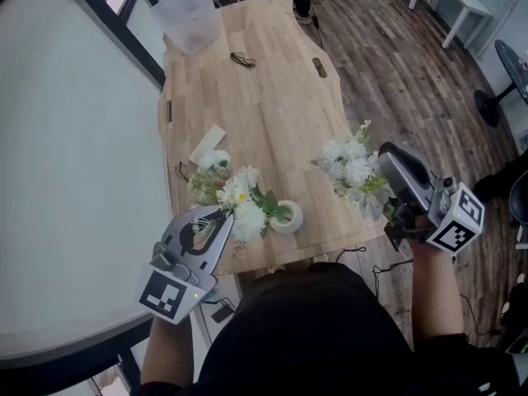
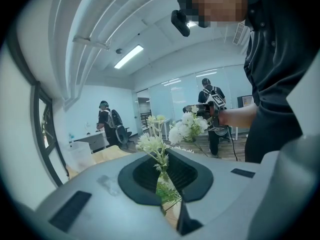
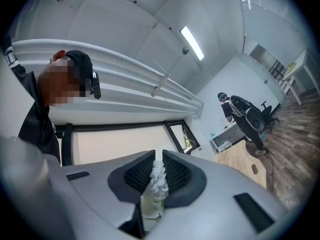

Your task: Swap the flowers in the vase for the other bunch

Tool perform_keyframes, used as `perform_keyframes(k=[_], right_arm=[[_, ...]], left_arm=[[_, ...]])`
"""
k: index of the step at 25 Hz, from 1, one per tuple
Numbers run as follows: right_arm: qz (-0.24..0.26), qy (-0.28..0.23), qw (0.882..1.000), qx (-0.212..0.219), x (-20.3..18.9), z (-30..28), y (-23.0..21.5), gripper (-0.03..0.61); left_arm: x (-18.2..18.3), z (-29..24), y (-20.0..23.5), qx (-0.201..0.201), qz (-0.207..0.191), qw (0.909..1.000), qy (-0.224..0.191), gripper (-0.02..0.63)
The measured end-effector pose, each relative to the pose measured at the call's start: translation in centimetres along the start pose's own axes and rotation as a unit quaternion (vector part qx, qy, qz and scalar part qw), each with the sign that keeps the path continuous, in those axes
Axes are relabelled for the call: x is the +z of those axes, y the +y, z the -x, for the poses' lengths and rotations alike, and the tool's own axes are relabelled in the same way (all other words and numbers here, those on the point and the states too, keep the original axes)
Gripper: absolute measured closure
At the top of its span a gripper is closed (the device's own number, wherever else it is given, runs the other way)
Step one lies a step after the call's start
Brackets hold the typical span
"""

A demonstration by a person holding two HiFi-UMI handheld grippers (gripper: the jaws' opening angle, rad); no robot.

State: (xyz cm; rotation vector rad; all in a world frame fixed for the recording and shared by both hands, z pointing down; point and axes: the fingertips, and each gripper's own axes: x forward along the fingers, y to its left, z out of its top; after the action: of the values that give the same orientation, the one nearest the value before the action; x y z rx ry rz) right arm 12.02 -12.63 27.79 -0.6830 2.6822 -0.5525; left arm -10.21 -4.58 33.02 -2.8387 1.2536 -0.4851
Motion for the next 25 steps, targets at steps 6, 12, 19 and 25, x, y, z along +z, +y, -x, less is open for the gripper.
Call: perform_keyframes(k=[6,12,19,25], right_arm=[[-0.007,0.001,1.0,-0.003,-0.3,0.1,-0.4,0.514],[-0.014,0.001,1.0,-0.005,-0.5,0.2,-0.5,0.514],[-0.014,0.002,1.0,-0.011,-0.8,0.6,-0.9,0.514],[-0.013,0.0,1.0,-0.016,-1.1,1.1,-1.3,0.514]], left_arm=[[-0.4,-1.0,-0.4,-0.007,0.002,1.0,0.004,0.591],[-0.4,-1.9,-0.9,-0.016,0.005,0.9998,0.008,0.592],[-1.3,-3.0,-0.8,-0.026,0.006,0.9996,0.006,0.592],[-2.1,-3.6,-1.3,-0.026,0.008,0.9996,0.006,0.591]])
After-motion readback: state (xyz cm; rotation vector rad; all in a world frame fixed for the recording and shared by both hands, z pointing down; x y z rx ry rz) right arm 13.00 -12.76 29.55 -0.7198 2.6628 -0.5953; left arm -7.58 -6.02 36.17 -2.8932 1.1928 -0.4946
